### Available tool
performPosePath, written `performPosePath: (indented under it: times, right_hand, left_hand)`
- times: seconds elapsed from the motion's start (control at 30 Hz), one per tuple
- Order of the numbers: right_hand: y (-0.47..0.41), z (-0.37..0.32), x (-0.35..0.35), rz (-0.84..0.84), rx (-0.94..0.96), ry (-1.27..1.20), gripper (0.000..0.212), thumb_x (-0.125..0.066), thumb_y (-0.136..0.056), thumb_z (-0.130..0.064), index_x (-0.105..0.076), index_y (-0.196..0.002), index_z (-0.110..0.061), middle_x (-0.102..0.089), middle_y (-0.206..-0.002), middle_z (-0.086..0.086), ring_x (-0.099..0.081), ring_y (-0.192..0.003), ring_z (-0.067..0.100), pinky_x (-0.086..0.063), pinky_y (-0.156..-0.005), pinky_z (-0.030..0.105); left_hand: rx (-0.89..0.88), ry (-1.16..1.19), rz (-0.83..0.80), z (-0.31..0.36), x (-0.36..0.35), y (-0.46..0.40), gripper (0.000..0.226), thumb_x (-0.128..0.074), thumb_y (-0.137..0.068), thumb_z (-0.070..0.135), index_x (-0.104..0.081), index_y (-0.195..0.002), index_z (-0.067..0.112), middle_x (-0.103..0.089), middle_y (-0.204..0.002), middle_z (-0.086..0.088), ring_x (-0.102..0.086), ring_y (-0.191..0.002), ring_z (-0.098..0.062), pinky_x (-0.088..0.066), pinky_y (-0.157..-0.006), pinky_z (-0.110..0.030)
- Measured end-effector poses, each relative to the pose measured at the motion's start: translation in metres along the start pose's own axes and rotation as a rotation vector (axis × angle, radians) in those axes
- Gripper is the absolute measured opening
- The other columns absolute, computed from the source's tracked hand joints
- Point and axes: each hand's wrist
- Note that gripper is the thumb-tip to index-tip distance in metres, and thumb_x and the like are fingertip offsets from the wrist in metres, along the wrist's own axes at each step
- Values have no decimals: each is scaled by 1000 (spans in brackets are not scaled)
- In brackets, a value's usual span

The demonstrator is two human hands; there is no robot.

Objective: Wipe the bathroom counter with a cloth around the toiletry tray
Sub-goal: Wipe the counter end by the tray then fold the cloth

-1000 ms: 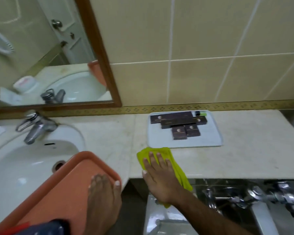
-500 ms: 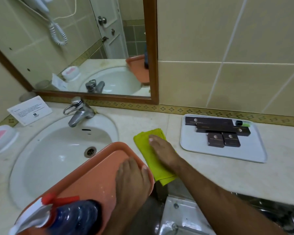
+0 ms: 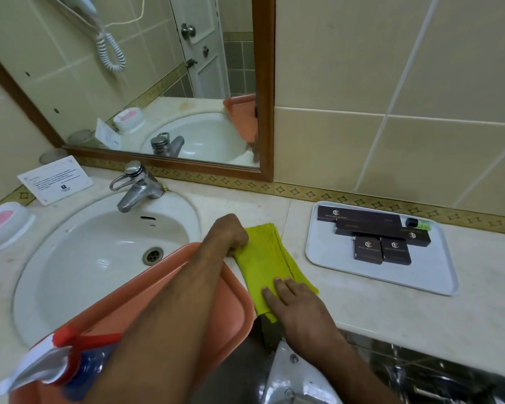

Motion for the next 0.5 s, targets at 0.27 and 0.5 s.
performPosePath:
  times: [0.27, 0.5]
  right_hand:
    - [-1, 17, 35, 66, -79, -281, 38, -43, -75, -24, -73, -96, -13, -74, -97, 14, -71, -86, 34, -58, -64, 39]
    - [-5, -30, 57, 368, 15, -390, 42, -83, -52, -3, -76, -92, -13, -77, -91, 11, -73, -73, 28, -60, -55, 31]
  left_hand:
    - [-41, 197, -159, 25, 40, 17, 16, -59, -87, -2, -64, -99, -11, -65, -98, -30, -69, -78, -38, -60, -79, -54]
    - [83, -92, -117, 0, 96, 63, 32, -46, -90, 3, -59, -113, -13, -65, -111, -30, -71, -91, -37, -58, -86, -47]
Point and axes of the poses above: each hand's wrist, its own y-axis away from the middle knuckle, its own x-axis out of the back of the hand, z = x × y
